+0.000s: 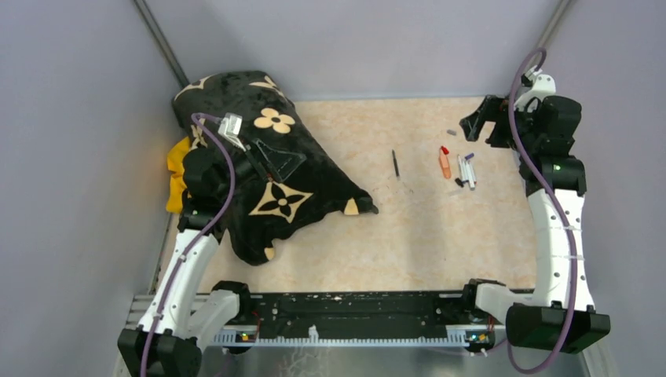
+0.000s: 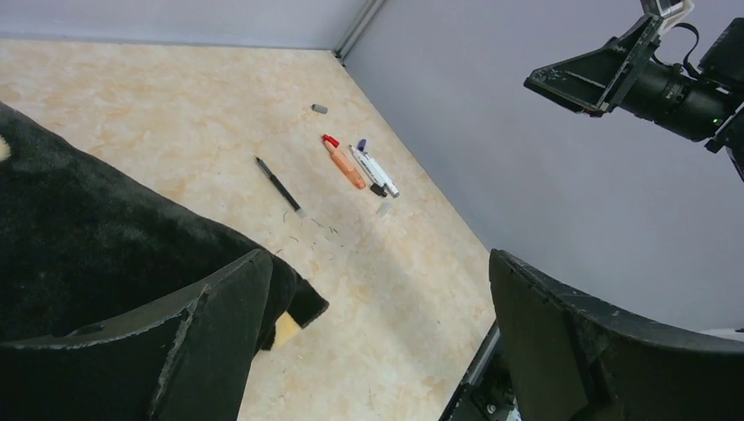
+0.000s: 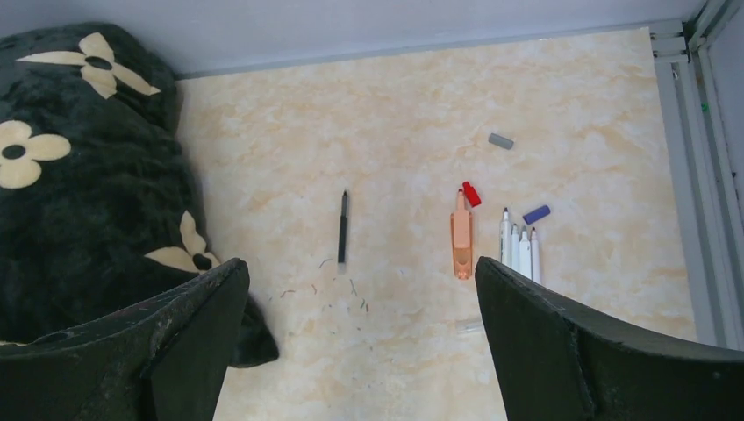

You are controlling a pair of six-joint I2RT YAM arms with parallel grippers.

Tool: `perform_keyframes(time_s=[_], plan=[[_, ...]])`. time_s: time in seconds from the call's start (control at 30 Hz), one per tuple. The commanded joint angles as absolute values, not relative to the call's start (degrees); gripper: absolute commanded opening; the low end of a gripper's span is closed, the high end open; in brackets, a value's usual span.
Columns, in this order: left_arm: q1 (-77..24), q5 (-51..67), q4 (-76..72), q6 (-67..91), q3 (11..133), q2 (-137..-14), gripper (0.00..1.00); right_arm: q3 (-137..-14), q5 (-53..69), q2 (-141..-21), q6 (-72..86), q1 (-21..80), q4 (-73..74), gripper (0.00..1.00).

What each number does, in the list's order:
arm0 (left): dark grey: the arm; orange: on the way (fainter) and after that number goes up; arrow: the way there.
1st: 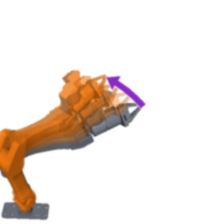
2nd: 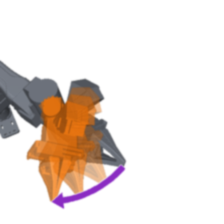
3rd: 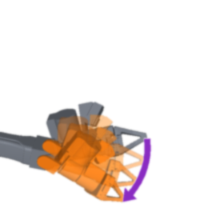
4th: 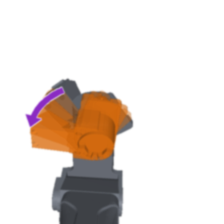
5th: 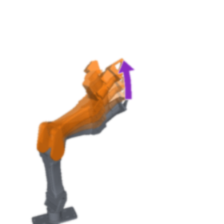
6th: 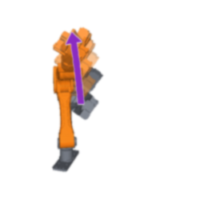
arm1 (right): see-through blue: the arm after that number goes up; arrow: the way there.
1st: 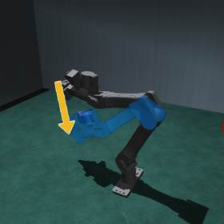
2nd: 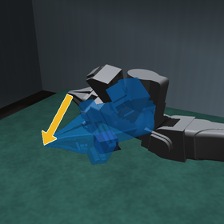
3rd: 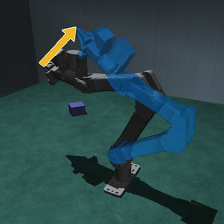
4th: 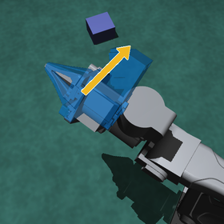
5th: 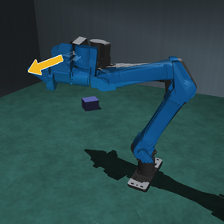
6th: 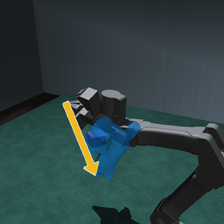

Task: Insert the pens into the pen caps
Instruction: Pick up the pen from the center of the board.

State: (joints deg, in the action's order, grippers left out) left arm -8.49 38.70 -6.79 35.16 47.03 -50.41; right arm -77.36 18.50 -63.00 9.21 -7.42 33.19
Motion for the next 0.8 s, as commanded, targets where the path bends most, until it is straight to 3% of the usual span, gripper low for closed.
perform_keyframes(time_s=[0.0,0.17,0.33,0.47,0.77], plan=[[-8.2,41.5,-11.8,36.5,49.0,-51.8,0.99,-78.1,20.0,-64.3,9.5,-8.0,30.3,0.99],[-8.2,41.8,-17.4,38.6,46.7,-52.9,0.99,-77.3,31.6,-67.8,6.8,-8.0,27.5,0.99],[-8.1,41.7,-20.2,39.2,44.2,-54.1,0.99,-77.6,55.1,-72.6,-6.0,-6.9,26.7,0.99],[-8.1,41.8,-20.9,38.7,43.6,-55.7,0.99,-80.5,51.9,-76.2,-17.6,-2.5,34.5,0.99],[-8.1,45.1,-20.0,36.4,41.3,-59.4,0.99,-79.0,42.7,-85.2,-15.8,-0.4,29.9,0.99]])
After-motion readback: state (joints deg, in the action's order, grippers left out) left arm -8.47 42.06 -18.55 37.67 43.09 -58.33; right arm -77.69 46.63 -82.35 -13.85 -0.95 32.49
